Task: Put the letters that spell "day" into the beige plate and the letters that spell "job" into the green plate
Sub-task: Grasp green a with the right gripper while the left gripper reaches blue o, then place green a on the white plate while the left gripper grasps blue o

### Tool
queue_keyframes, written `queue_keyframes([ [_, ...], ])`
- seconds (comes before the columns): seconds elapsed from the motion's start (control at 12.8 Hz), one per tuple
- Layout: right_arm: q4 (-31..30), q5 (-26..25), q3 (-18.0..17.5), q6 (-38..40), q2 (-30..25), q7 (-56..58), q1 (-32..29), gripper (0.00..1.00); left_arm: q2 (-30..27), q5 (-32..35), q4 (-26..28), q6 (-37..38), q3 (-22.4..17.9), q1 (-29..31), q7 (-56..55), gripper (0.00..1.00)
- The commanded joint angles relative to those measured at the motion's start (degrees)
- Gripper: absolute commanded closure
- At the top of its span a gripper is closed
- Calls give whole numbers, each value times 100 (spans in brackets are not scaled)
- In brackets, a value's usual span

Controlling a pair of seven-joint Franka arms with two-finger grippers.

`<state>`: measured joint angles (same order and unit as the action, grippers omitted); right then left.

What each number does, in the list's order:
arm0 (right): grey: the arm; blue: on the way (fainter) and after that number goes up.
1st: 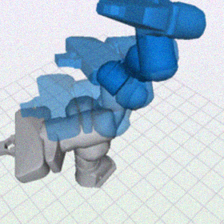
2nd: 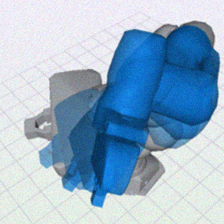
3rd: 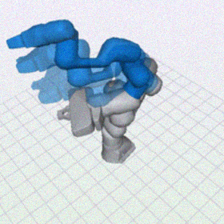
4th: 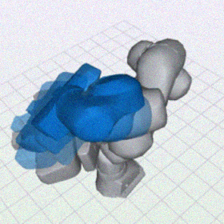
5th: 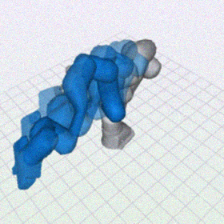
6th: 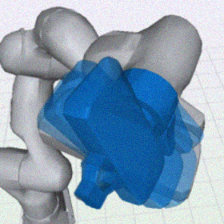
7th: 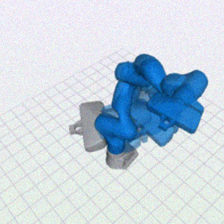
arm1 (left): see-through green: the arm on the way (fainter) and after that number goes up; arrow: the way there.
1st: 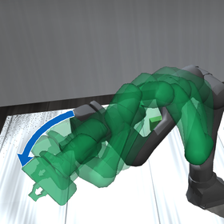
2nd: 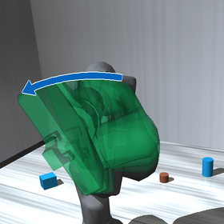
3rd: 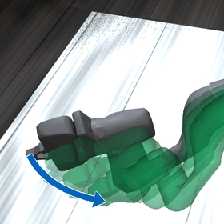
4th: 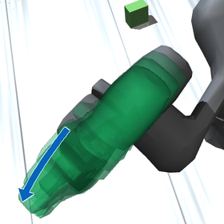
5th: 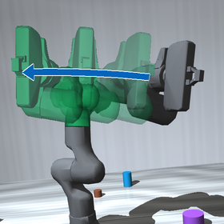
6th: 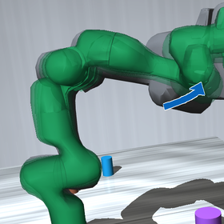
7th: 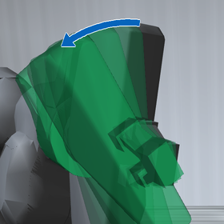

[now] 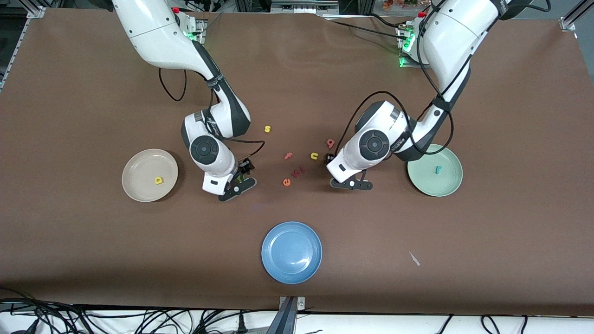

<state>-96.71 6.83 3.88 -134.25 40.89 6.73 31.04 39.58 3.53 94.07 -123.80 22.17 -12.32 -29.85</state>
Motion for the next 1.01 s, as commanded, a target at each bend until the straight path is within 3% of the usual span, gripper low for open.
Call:
queue_keyframes([
  [0.0,-15,-67,-19,-92,24,57,16,29,173,59,-126,-214,-107,-227,-274,18],
  [0.16,-15,-67,-19,-92,24,57,17,44,278,505,-152,-233,-107,-324,-477,22],
  [0.23,-15,-67,-19,-92,24,57,25,53,348,769,-161,-241,-107,-315,-495,27],
  [0.39,-15,-67,-19,-92,24,57,25,62,384,903,-161,-346,-107,-324,-495,41],
  [0.78,55,-59,-19,-49,15,22,25,85,472,912,-152,-795,-107,-324,-478,41],
  [0.94,265,73,16,422,-64,-5,-71,91,490,912,-91,-804,-116,-324,-487,41],
])
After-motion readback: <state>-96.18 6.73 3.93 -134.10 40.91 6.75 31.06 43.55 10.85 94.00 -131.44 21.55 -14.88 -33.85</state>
